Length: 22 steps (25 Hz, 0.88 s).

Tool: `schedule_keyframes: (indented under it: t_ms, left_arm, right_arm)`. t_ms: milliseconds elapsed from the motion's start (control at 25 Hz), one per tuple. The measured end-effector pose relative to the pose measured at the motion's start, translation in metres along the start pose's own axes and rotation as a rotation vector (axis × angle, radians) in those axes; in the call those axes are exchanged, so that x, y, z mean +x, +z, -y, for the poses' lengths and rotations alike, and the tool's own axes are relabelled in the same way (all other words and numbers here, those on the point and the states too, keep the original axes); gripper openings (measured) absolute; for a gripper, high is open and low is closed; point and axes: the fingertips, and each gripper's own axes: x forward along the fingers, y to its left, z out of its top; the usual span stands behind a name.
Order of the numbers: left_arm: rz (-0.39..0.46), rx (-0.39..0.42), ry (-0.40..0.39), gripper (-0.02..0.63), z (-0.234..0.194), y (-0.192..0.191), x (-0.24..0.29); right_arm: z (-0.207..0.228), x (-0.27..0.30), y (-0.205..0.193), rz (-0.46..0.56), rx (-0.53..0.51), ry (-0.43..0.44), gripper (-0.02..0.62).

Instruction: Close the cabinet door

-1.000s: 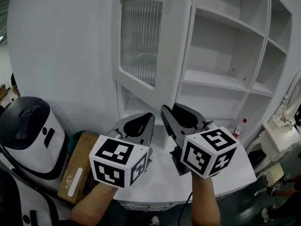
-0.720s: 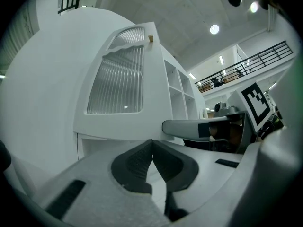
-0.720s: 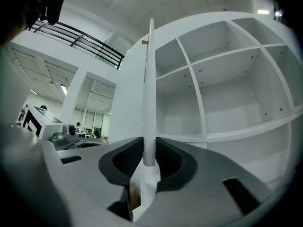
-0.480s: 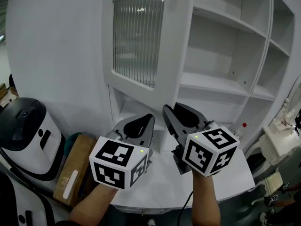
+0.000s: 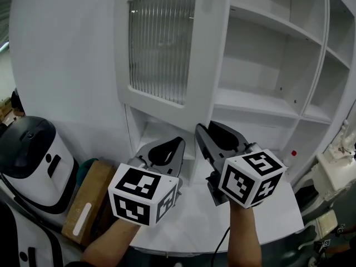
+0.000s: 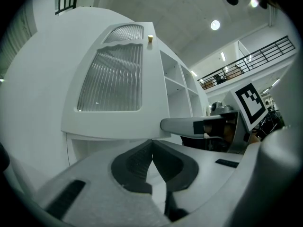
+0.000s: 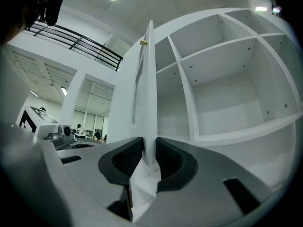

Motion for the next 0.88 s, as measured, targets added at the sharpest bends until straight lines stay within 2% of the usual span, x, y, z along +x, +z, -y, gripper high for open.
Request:
schedule_keyframes:
  t_ms: [880]
  left_arm:
    - [-0.004, 0.007, 0.024, 0.012, -0.004, -0.004, 0.059]
  right_arm:
    - [0.054, 0.026, -0.004, 0.006, -0.010, -0.016, 0.106]
